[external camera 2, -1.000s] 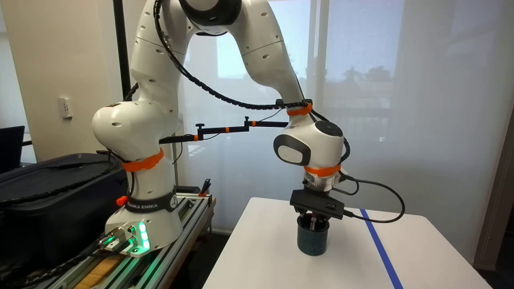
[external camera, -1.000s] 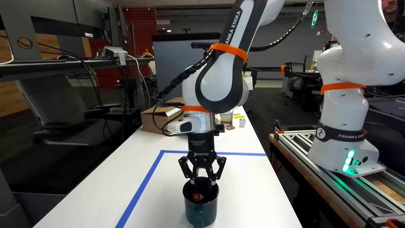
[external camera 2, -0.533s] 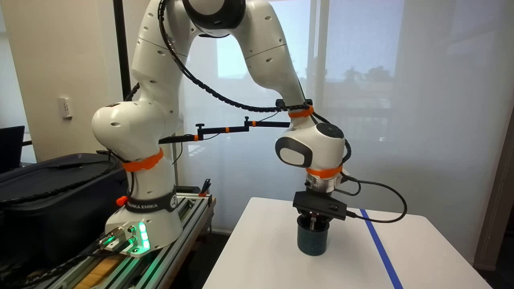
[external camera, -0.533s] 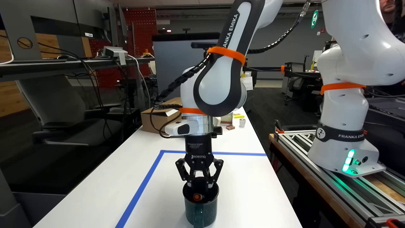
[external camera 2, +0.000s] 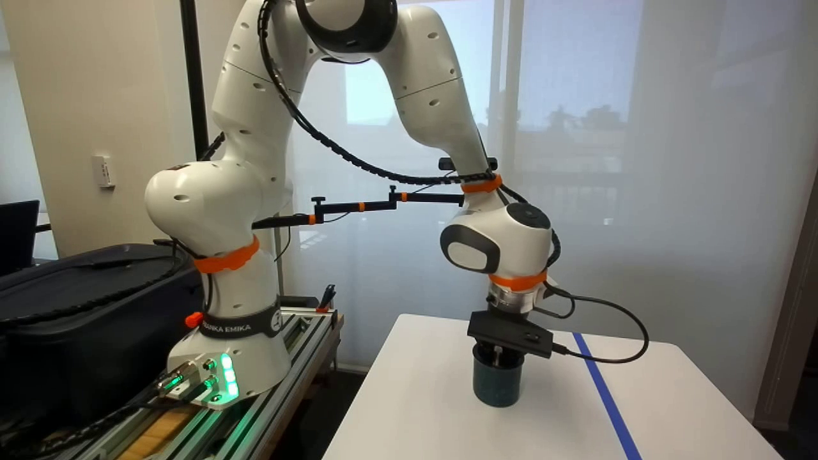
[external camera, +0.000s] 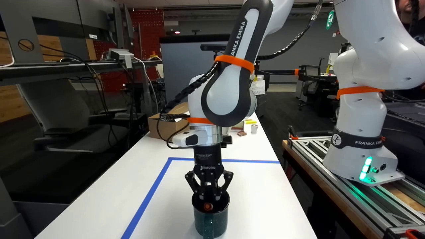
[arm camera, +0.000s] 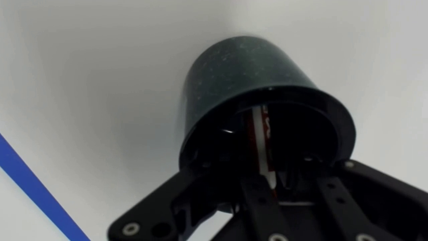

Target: Remove the marker from the cup and put it on the table

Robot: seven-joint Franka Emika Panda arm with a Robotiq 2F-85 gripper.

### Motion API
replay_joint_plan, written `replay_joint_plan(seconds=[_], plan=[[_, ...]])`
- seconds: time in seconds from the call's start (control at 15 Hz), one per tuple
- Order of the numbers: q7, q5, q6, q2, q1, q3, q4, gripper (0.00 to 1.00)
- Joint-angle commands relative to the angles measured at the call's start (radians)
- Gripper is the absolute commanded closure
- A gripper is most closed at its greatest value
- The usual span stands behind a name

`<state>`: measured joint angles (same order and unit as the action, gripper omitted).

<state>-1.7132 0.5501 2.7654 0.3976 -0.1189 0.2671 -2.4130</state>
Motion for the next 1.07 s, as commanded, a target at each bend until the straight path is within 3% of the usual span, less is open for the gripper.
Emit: replay_joint_plan(seconds=[0.0, 0.07, 0.6, 0.87, 1.0], plan=[[0.013, -0.033, 0.012, -0.003, -0.020, 0.025, 0.007, 0.95], [0.022, -0.041, 0.011, -0.018, -0.017, 0.024, 0.003, 0.98], [0.150, -0.080, -0.121, -0.257, 0.005, -0.006, -0.034, 0.95], [0.235, -0.139, -0.138, -0.357, 0.031, -0.097, -0.046, 0.95], [0.309, -0.249, -0.096, -0.348, 0.033, -0.161, -0.043, 0.95]])
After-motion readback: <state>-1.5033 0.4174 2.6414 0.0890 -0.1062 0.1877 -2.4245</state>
